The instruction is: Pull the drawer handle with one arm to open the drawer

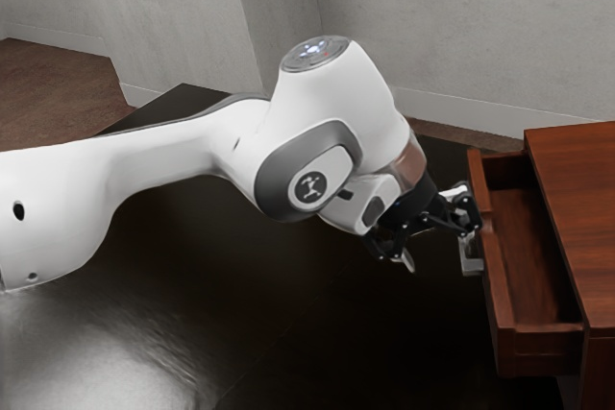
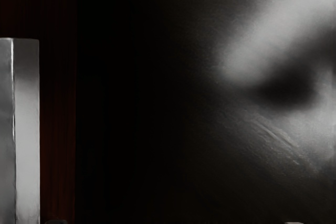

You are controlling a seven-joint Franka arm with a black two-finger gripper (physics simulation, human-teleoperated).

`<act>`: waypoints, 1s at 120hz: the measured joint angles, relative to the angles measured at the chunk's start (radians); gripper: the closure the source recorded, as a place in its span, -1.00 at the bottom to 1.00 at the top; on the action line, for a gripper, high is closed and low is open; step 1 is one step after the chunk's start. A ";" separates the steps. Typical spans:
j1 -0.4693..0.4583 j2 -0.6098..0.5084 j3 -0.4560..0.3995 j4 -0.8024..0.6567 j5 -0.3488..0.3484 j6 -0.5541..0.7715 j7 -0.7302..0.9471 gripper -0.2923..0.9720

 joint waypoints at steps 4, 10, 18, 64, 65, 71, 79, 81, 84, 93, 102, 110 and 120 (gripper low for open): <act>0.046 0.000 -0.040 -0.007 0.002 0.001 0.000 -0.11; 0.131 0.007 -0.125 -0.013 0.006 0.001 0.000 -0.04; 0.238 0.013 -0.244 -0.015 0.014 -0.001 -0.003 0.03; 0.852 0.068 -0.855 -0.171 0.087 0.013 -0.024 -0.16; 0.866 0.071 -0.868 -0.175 0.089 0.013 -0.025 -0.17; 0.928 0.102 -0.914 -0.195 0.106 0.015 -0.029 -0.20; 0.966 0.136 -0.937 -0.209 0.122 0.016 -0.034 -0.23; 0.972 0.142 -0.941 -0.212 0.125 0.016 -0.036 -0.25; 0.987 0.150 -0.953 -0.217 0.128 0.017 -0.037 -0.26; 1.043 0.162 -0.998 -0.226 0.135 0.017 -0.042 -0.26; 1.107 0.168 -1.050 -0.248 0.140 0.017 -0.047 -0.28; 1.166 0.179 -1.107 -0.275 0.142 0.017 -0.050 -0.31; 1.267 0.187 -1.218 -0.292 0.143 0.015 -0.056 -0.37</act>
